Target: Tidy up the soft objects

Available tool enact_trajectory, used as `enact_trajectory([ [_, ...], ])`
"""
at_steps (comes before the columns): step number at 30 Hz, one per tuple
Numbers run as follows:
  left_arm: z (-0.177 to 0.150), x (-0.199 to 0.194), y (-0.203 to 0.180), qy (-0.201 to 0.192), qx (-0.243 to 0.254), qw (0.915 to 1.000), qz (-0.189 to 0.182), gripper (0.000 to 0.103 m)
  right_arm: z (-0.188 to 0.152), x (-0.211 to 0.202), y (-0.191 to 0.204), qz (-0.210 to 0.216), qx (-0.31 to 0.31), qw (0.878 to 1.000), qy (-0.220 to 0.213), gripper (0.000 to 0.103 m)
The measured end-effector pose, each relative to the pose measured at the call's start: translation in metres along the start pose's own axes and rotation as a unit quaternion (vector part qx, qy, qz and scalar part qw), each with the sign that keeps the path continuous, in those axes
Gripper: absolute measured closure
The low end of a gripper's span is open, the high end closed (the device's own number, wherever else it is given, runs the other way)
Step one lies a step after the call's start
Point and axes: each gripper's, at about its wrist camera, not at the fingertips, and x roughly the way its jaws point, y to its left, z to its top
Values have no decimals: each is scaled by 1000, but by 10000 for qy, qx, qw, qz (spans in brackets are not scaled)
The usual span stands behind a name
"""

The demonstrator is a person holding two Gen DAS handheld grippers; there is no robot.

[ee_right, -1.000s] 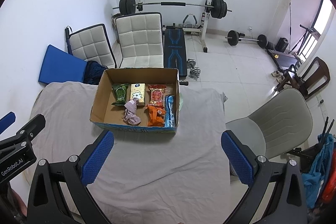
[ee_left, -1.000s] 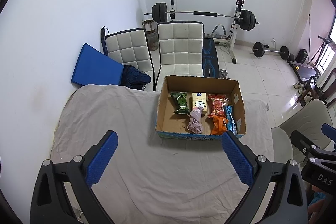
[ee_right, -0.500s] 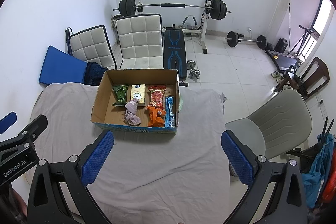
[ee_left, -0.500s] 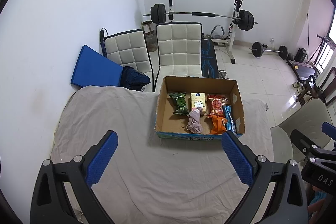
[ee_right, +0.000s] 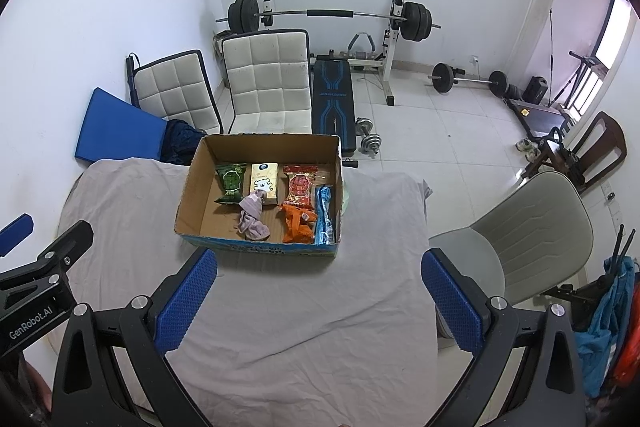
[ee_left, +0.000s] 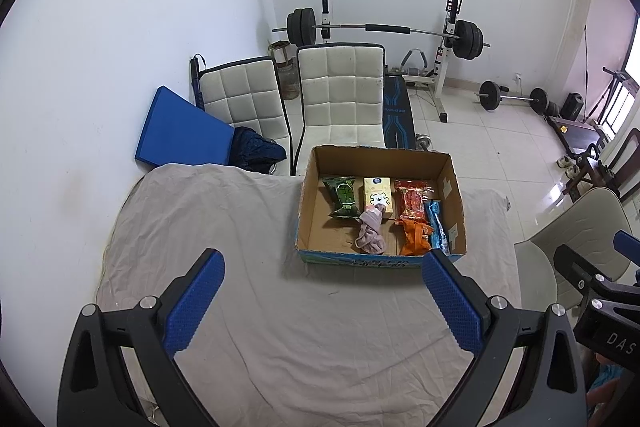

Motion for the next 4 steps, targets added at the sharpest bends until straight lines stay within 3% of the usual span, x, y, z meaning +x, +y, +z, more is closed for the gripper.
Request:
enact_trajectory([
  [4, 1, 0, 0, -10, 4, 10000, -9, 2, 0, 0, 0, 1, 7, 10000, 3, 0],
])
